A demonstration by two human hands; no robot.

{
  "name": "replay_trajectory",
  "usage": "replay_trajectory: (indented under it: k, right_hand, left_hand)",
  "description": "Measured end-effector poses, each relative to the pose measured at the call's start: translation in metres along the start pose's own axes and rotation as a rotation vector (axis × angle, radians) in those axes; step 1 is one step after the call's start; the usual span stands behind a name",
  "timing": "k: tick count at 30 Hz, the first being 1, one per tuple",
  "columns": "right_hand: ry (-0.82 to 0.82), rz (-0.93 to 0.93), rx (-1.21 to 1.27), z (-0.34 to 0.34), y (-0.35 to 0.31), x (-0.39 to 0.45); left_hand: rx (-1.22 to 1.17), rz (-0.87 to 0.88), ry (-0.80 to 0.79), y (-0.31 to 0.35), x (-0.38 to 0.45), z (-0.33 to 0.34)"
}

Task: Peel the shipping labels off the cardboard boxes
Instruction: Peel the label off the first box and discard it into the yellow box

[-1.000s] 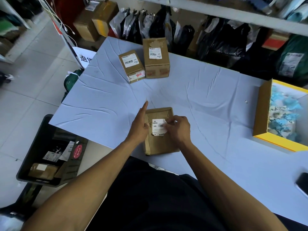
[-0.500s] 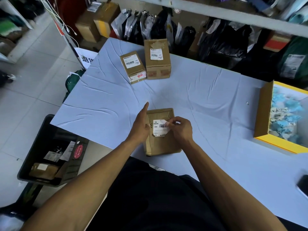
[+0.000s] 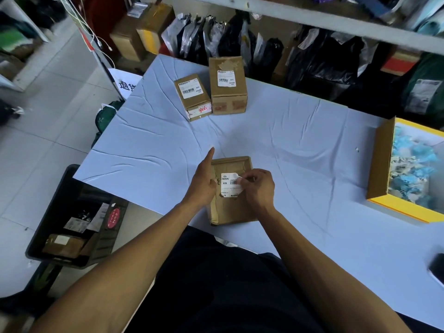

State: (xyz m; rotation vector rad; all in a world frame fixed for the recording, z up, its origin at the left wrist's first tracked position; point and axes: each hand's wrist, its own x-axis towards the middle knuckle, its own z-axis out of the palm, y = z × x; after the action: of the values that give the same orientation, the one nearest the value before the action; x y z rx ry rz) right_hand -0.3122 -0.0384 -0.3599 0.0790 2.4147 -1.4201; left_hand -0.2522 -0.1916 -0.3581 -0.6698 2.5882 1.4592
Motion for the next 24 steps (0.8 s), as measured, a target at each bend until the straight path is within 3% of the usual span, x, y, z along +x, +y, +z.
replay_trajectory:
  k: [15,20,24]
  right_hand:
    - [-0.046,0.006,0.083,0.002,0.013,0.008]
    - [-0.015,0.002,0.165,-0.002,0.006,0.004]
    - [0.006,0.000,0.200,-0.005,0.004,0.001]
  left_hand:
    - [-0.049,0.013,-0.006,-0.006,0.001,-0.004]
    - [0.013,0.025,0.157,-0.003,-0.004,0.005]
    - [-0.007,0.017,0.137,-0.005,0.000,0.005]
